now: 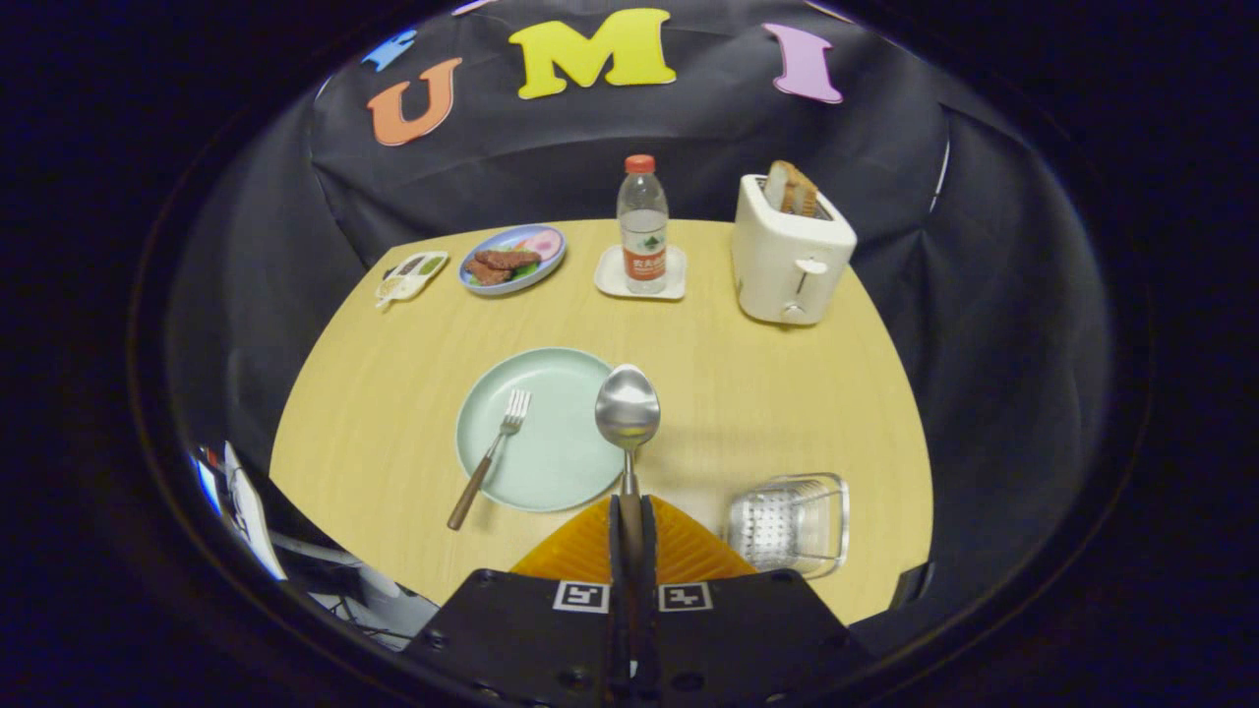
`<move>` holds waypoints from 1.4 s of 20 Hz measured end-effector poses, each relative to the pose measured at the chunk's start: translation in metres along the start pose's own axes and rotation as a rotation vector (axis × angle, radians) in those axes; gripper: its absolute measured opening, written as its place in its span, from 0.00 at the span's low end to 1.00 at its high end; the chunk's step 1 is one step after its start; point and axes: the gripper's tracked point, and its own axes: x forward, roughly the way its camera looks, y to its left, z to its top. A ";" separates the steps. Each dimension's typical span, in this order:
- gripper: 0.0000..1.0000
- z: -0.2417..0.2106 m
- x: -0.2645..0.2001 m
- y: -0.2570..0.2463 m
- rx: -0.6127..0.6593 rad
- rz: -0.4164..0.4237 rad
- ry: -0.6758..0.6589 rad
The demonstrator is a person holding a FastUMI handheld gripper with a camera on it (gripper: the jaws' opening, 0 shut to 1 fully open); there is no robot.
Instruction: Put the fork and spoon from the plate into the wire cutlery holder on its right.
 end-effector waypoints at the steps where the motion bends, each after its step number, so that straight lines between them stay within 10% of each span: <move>1: 0.03 -0.001 -0.012 -0.016 0.003 -0.010 0.010; 9: 0.03 -0.023 -0.045 -0.097 0.098 -0.060 0.103; 28: 0.06 -0.043 -0.011 -0.098 0.256 -0.003 0.202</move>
